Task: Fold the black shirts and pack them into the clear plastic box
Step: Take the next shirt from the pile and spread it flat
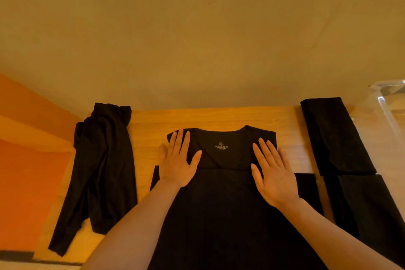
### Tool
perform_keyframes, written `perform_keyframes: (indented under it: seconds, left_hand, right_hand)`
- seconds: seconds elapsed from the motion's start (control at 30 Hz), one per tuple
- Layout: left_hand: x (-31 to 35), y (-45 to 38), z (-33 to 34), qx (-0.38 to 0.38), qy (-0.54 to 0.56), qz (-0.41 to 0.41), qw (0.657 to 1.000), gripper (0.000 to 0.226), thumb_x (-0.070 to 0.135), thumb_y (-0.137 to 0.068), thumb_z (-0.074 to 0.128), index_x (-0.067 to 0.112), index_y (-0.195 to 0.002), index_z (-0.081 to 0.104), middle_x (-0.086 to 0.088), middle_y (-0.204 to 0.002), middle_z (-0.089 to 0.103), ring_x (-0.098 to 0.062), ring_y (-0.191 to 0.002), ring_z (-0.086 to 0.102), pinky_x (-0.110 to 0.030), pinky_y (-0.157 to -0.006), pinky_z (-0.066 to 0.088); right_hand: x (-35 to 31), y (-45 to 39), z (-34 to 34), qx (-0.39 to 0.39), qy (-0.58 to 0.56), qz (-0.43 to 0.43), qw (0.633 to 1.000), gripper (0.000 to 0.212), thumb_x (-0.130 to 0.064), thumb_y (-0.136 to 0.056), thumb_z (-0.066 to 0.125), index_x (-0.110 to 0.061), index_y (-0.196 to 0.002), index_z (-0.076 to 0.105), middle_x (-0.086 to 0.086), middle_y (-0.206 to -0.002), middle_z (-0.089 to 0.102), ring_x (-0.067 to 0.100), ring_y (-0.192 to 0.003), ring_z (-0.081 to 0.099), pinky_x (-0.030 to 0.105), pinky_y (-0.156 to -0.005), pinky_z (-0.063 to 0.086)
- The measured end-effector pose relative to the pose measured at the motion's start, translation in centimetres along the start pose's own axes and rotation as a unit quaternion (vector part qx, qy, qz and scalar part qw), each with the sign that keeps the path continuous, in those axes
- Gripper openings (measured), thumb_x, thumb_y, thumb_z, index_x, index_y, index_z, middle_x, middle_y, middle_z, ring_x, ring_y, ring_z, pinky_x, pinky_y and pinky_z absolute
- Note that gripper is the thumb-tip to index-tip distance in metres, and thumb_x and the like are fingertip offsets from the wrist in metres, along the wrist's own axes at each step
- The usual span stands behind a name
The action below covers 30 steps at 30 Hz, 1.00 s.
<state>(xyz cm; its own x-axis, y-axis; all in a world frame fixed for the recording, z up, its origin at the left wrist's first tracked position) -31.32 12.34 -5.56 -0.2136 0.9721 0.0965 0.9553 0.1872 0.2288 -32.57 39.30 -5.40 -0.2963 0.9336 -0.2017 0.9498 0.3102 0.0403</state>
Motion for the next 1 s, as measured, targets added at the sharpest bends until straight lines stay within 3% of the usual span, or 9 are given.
perform_keyframes:
  seconds: [0.23,0.4,0.6,0.7,0.8,0.87,0.93,1.0]
  left_hand:
    - [0.0,-0.7,-0.5,0.010,-0.018,-0.004,1.000,0.083,0.077,-0.083,0.000,0.031,-0.151,-0.010,0.005,-0.159,-0.019,-0.015,-0.145,-0.022,-0.047,-0.117,-0.008]
    - [1.1,-0.2,-1.0,0.049,-0.005,0.044,0.998,0.072,0.067,-0.092,0.001,0.028,-0.153,0.001,0.003,-0.161,-0.007,-0.014,-0.148,-0.012,-0.040,-0.116,-0.010]
    - [0.8,-0.8,-0.5,0.008,-0.003,0.030,1.000,0.072,0.068,-0.087,-0.007,0.032,-0.149,-0.011,0.006,-0.158,-0.018,-0.013,-0.145,-0.021,-0.041,-0.118,-0.010]
    - [0.8,-0.7,-1.1,0.007,0.018,0.040,0.999,0.074,0.067,-0.087,-0.005,0.030,-0.151,-0.004,0.007,-0.158,-0.015,-0.012,-0.146,-0.017,-0.040,-0.117,-0.009]
    - [-0.2,0.5,-2.1,0.015,0.029,0.067,0.997,0.071,0.061,-0.092,0.005,0.026,-0.152,0.018,0.005,-0.161,0.006,-0.015,-0.148,0.003,-0.042,-0.117,0.006]
    - [-1.7,1.9,-2.5,0.009,0.029,0.093,0.995,0.068,0.058,-0.095,0.012,0.022,-0.148,0.033,0.003,-0.158,0.022,-0.017,-0.145,0.021,-0.045,-0.114,0.017]
    - [-3.3,3.5,-2.7,-0.006,-0.010,0.132,0.991,0.065,0.056,-0.097,0.013,0.021,-0.142,0.043,0.002,-0.153,0.034,-0.017,-0.137,0.036,-0.046,-0.108,0.028]
    - [-4.6,5.0,-3.1,-0.001,-0.052,0.155,0.987,0.058,0.051,-0.099,0.018,0.020,-0.133,0.052,0.000,-0.142,0.047,-0.019,-0.125,0.050,-0.047,-0.100,0.039]
  right_hand:
    - [0.6,-1.4,0.1,-0.014,0.011,0.024,1.000,0.063,-0.051,-0.098,0.019,-0.018,-0.152,0.020,0.003,-0.161,0.011,0.018,-0.149,0.002,0.039,-0.120,0.000]
    - [0.5,-3.4,-0.7,-0.017,0.021,-0.007,1.000,0.065,-0.053,-0.098,0.018,-0.016,-0.152,0.015,0.004,-0.161,0.009,0.019,-0.149,0.000,0.041,-0.120,0.000]
    - [2.1,-5.9,-0.6,-0.046,0.006,-0.004,0.999,0.069,-0.059,-0.093,0.002,-0.022,-0.151,-0.001,-0.002,-0.160,-0.008,0.014,-0.147,-0.015,0.035,-0.119,-0.012]
    - [2.4,-5.3,-1.1,-0.049,-0.023,-0.021,0.998,0.068,-0.056,-0.094,0.003,-0.019,-0.151,0.000,-0.002,-0.160,-0.008,0.013,-0.147,-0.016,0.034,-0.119,-0.011]
    - [2.9,-3.5,-2.2,-0.061,-0.026,-0.057,0.996,0.065,-0.047,-0.096,0.011,-0.014,-0.151,0.016,0.002,-0.160,0.005,0.014,-0.147,-0.004,0.032,-0.120,-0.005]
    - [3.1,-1.8,-3.3,-0.048,-0.012,-0.084,0.995,0.051,-0.032,-0.099,0.037,-0.010,-0.145,0.038,0.008,-0.156,0.026,0.020,-0.145,0.018,0.033,-0.118,0.005]
    - [3.4,-0.1,-4.2,-0.033,0.011,-0.112,0.993,0.045,-0.016,-0.087,0.065,-0.008,-0.131,0.057,0.013,-0.143,0.048,0.026,-0.134,0.044,0.037,-0.111,0.022]
    - [4.2,1.0,-4.6,-0.034,0.029,-0.118,0.992,0.047,-0.011,-0.075,0.077,-0.008,-0.120,0.064,0.012,-0.132,0.059,0.027,-0.121,0.057,0.038,-0.104,0.034]
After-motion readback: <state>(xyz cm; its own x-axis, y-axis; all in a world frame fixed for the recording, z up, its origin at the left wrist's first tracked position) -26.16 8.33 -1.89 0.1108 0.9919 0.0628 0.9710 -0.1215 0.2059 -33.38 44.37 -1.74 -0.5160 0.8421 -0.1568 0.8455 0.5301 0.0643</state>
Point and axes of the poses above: each hand's wrist, its own y-axis away from the middle knuckle, its own z-axis out of the palm, x = y × z, the point moved 7 cm from there along -y, towards the middle knuckle
